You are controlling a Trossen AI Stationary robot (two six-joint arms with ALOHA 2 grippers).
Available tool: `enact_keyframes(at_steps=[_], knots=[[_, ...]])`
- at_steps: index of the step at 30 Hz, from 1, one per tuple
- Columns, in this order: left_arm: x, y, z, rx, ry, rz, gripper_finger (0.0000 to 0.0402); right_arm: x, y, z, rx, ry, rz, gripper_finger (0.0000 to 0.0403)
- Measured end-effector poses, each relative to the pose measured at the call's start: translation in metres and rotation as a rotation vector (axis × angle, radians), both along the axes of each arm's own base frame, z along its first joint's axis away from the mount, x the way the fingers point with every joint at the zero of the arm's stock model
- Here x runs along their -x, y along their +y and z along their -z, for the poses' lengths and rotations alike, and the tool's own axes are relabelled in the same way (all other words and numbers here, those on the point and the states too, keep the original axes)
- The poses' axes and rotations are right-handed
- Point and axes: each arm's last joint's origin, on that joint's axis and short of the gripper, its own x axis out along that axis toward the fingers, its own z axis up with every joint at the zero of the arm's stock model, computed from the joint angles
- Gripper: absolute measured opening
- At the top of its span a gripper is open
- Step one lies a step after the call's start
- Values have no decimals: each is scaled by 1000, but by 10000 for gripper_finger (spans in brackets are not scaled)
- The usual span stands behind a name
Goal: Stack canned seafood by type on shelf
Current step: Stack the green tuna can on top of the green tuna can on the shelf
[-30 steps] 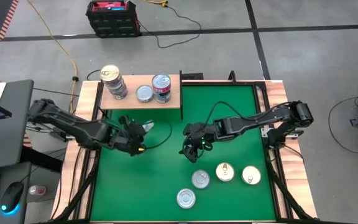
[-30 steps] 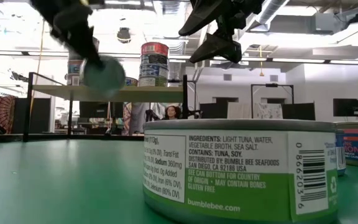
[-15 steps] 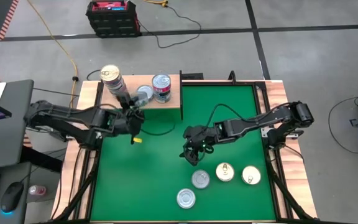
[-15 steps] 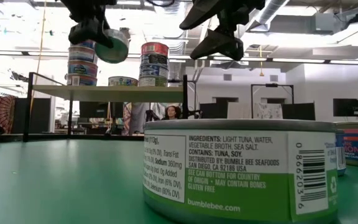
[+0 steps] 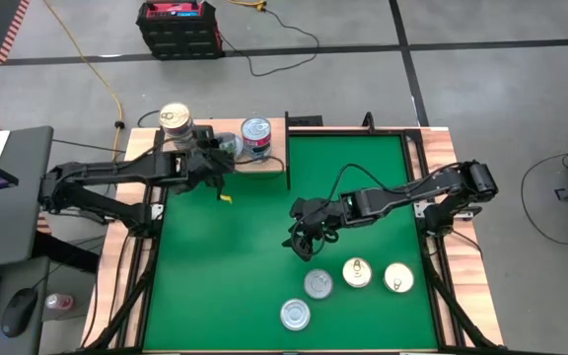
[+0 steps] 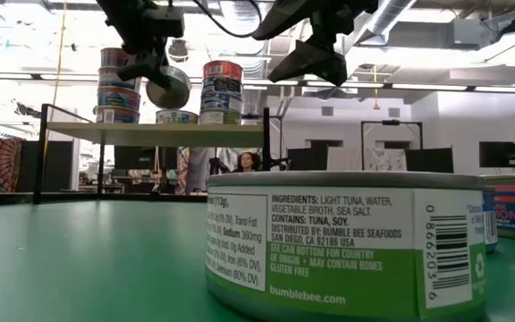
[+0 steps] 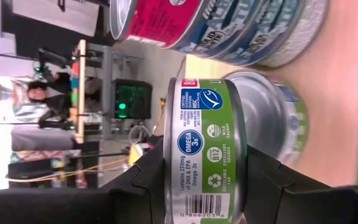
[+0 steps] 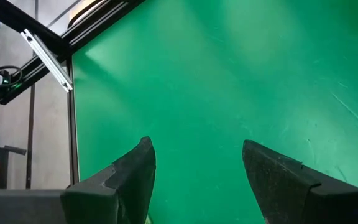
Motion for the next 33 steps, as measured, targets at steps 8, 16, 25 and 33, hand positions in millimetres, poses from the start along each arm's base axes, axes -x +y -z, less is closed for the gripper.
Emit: enact_keyframes(at_steps=[8,16,25,33], knots=[[-8,10,6,7,62,43,144,1,3,0,-1,2,-9,265],[-9,8,7,53,13,45,166,1,3,0,-1,6,-11,265],[-7,5,10,102,22,61,231,1,3,0,9,5,-23,265],[-1,3,-5,177,-29,73,240,1,2,0,10,2,-23,265]])
